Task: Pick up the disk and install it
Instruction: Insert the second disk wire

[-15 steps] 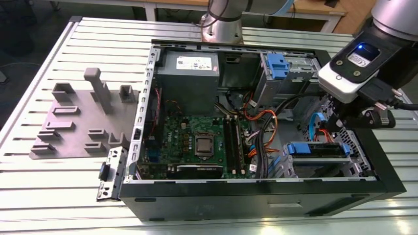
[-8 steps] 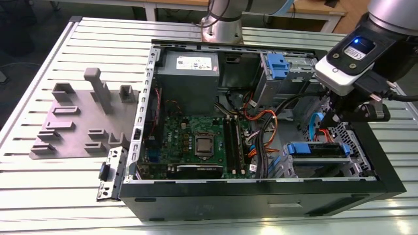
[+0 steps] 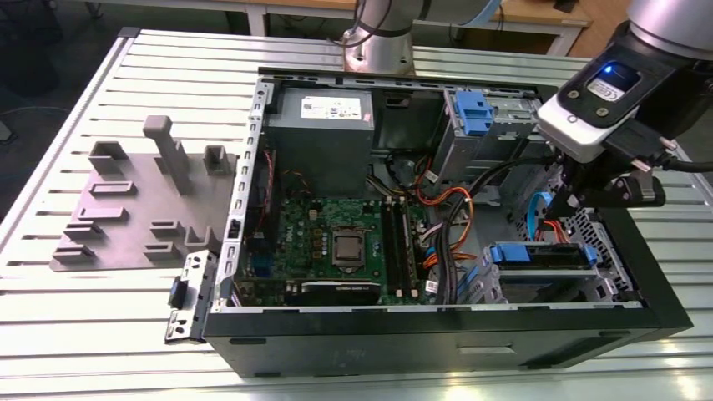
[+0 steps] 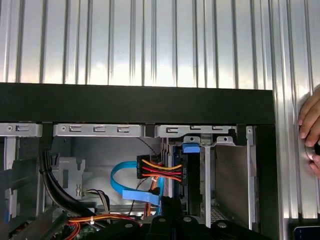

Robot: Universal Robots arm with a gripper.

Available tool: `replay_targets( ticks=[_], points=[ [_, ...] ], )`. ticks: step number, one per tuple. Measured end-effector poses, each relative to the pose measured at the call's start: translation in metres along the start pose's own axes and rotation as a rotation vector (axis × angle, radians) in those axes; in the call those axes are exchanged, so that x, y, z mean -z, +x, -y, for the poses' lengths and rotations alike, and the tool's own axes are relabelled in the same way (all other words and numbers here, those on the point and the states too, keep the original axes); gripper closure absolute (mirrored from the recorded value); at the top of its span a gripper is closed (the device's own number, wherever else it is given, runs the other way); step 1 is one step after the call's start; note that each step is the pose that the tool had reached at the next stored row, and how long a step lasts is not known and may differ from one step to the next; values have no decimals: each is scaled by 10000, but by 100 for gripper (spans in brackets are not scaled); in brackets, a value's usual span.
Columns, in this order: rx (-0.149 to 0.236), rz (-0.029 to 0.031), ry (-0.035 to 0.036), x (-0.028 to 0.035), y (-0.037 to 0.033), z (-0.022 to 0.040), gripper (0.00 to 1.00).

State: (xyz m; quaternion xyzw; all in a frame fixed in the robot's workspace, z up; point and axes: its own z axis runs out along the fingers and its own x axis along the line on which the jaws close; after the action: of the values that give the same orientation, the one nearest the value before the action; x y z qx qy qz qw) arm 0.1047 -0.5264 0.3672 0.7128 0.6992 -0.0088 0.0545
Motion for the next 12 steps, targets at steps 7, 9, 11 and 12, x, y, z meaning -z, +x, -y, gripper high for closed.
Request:
replay_targets(
  ticks=[7, 9, 11, 12],
  points=[
    [4, 23, 67, -2, 27, -18, 75],
    [6, 23, 68, -7, 37, -19, 69],
    [8, 21, 71, -21, 46, -18, 69],
    [12, 22, 72, -31, 50, -17, 69]
  ],
)
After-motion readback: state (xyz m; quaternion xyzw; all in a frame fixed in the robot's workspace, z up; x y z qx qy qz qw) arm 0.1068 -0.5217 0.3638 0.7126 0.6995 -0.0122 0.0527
